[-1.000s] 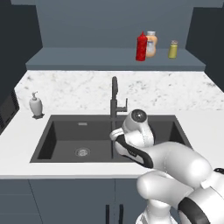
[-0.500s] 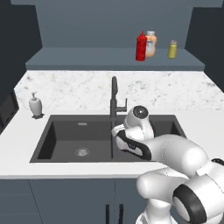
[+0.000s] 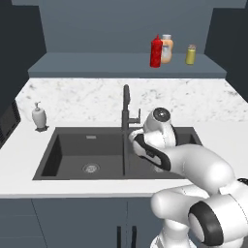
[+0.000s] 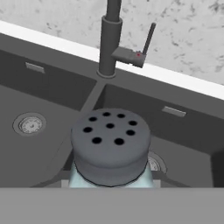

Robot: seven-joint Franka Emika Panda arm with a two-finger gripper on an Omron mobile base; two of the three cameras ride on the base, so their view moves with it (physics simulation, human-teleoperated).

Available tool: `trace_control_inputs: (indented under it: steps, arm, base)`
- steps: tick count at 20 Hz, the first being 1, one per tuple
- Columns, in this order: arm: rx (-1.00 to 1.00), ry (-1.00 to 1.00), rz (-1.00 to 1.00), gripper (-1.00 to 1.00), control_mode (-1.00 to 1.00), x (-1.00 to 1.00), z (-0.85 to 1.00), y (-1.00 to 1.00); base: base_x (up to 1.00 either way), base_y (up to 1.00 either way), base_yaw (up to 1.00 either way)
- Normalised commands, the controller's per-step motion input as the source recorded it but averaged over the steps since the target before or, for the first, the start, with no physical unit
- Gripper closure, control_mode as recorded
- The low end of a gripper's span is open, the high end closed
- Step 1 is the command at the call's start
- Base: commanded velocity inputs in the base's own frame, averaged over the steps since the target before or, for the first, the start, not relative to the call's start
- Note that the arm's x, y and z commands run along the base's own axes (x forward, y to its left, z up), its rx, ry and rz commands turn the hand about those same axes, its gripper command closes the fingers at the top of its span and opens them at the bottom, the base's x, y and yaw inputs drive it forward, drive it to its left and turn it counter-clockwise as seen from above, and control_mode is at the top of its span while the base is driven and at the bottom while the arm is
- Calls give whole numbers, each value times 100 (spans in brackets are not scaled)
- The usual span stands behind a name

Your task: Put the shaker and condiment bottle from the counter next to their counterparts in the cabinet.

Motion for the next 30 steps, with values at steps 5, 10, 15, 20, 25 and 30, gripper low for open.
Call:
trace_control_inputs:
  steps: [5, 10, 15, 20, 25, 30]
  arm:
    - [0, -5, -8, 100, -100, 0, 59, -18]
    - [1, -4, -8, 100, -100, 0, 66, -7]
    - [2, -6, -7, 100, -100, -9, 50, 0]
    - [10, -4, -7, 100, -100, -29, 43, -1]
    - [14, -2, -8, 100, -100, -35, 36, -7]
    - [9, -5, -7, 100, -100, -30, 38, -8]
  base:
    - [0, 0, 0]
    - [0, 0, 0]
    - [0, 0, 0]
    - [0, 0, 0]
    - [0, 0, 0]
    - [0, 0, 0]
